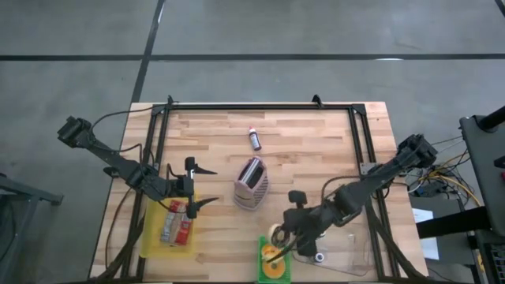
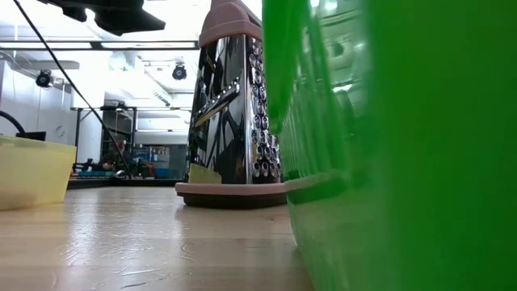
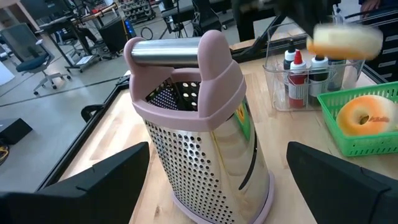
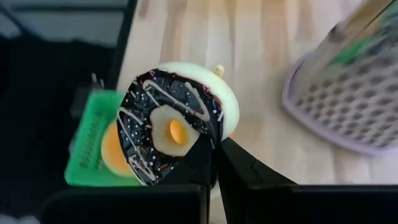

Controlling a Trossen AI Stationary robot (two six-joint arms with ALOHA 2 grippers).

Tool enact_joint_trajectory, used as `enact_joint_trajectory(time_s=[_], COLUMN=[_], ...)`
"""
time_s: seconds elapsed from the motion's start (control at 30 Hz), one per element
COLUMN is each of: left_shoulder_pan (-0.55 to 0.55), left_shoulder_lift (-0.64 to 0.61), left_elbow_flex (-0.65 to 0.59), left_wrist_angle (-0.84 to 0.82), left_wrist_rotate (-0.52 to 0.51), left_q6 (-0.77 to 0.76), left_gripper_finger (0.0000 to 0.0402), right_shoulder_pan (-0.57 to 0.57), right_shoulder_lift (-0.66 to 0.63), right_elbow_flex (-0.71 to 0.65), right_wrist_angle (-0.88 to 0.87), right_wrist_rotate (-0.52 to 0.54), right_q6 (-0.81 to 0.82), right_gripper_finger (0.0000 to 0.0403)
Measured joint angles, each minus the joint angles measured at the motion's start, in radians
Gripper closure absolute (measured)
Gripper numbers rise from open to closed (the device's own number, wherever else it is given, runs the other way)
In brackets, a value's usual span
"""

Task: Pick & Place Food Item
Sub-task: Put the black donut into the green bin

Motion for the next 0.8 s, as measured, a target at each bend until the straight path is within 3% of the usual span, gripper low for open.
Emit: enact_joint_trajectory(time_s=[0.4, 0.8], left_shoulder_pan=[0.000, 0.000], left_shoulder_lift=[0.000, 0.000], left_elbow_flex=[-0.002, -0.004], left_wrist_angle=[0.001, 0.001], left_wrist_rotate=[0.003, 0.004], left_q6=[-0.008, -0.015], left_gripper_finger=[0.0019, 0.0019], right_shoulder_pan=[-0.002, -0.009], right_shoulder_lift=[0.251, 0.309], right_elbow_flex=[0.081, 0.136], right_wrist_angle=[0.001, -0.016], right_wrist_rotate=[-0.171, -0.181], right_q6=[0.014, -0.022], right_gripper_finger=[0.0395, 0.0388])
